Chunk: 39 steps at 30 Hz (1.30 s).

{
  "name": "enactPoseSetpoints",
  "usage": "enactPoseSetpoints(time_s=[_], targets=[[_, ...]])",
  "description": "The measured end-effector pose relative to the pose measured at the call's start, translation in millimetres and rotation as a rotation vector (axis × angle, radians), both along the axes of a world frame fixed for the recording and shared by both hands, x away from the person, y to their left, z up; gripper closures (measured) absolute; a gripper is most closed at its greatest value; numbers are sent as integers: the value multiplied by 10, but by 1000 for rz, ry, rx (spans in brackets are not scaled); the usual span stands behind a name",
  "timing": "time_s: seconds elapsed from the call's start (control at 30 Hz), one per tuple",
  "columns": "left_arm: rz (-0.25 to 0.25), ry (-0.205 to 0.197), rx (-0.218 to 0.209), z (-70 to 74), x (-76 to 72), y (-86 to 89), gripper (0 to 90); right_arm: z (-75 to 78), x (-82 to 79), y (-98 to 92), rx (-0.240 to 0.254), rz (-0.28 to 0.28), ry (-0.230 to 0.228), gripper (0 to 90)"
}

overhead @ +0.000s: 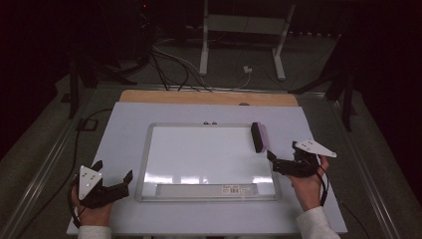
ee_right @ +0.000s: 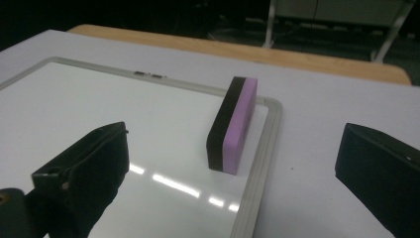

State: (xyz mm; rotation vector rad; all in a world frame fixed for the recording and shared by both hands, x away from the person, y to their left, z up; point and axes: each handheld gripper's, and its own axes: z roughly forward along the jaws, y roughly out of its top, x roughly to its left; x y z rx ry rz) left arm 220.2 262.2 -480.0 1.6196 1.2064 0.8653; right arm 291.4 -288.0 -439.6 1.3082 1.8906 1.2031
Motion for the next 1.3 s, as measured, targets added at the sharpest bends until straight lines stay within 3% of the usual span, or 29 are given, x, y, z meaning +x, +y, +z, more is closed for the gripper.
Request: enactPoseSetpoints(time_s=[0.13,0.33,0.77,0.93,1.3], targets=[[10,-16,-3,28,-2,3,6,-6,-150,-58,2,17,-57,6],[25,-29,-4,52,20,19,6,-117,-338,-173,23,-7,-130,7],[37,-49,-18,73,54,58,6,-260,-534,-246,41,19,-162,10],[25,-48,-12,62,49,55,6,-314,-541,-293,36,18,-187,10],[13,-44,-14,28,55,34,5,-372,-517,-390,32,-13,-179,10]])
